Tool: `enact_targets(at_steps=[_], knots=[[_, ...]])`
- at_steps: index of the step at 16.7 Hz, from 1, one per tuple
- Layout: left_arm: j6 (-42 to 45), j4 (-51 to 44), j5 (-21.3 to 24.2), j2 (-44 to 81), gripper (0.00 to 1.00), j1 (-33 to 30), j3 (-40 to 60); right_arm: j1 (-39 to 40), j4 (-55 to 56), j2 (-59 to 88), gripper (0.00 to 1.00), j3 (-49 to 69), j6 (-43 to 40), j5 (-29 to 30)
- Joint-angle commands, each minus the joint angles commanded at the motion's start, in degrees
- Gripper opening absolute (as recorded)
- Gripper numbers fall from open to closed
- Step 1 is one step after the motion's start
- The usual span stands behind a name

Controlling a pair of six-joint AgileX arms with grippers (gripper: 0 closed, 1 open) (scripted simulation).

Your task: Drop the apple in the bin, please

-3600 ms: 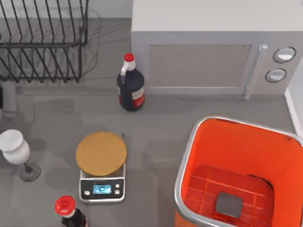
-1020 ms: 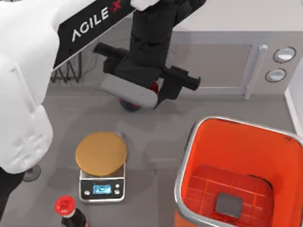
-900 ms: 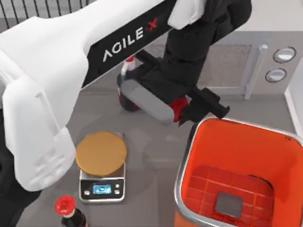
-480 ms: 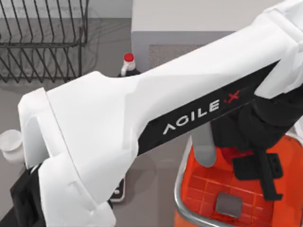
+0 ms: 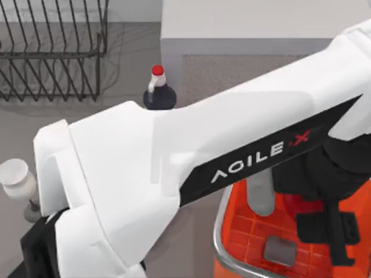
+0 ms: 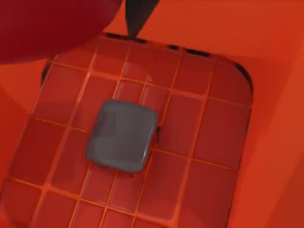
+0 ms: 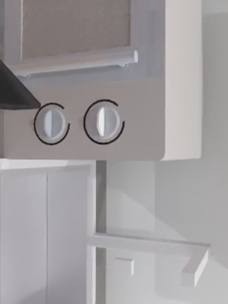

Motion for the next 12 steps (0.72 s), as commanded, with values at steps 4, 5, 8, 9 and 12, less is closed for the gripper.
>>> enact_targets(at_steps=[4, 5, 8, 9, 12], knots=[[0.83, 5.28, 0.25, -1.14, 0.00, -0.30, -6.42, 0.00, 0.00, 0.00, 1.00, 0.00, 0.00, 0.00], [1.01, 7.31, 0.30, -1.60, 0.00, -0.29, -9.33, 0.00, 0.00, 0.00, 1.00, 0.00, 0.00, 0.00], [1.31, 14.21, 0.38, -3.30, 0.00, -0.04, -18.81, 0.00, 0.00, 0.00, 1.00, 0.00, 0.00, 0.00], [1.30, 16.36, 0.36, -3.85, 0.00, 0.12, -21.25, 0.00, 0.00, 0.00, 1.00, 0.00, 0.00, 0.00], [1.08, 19.96, 0.22, -4.83, 0.00, 0.60, -24.89, 0.00, 0.00, 0.00, 1.00, 0.00, 0.00, 0.00]])
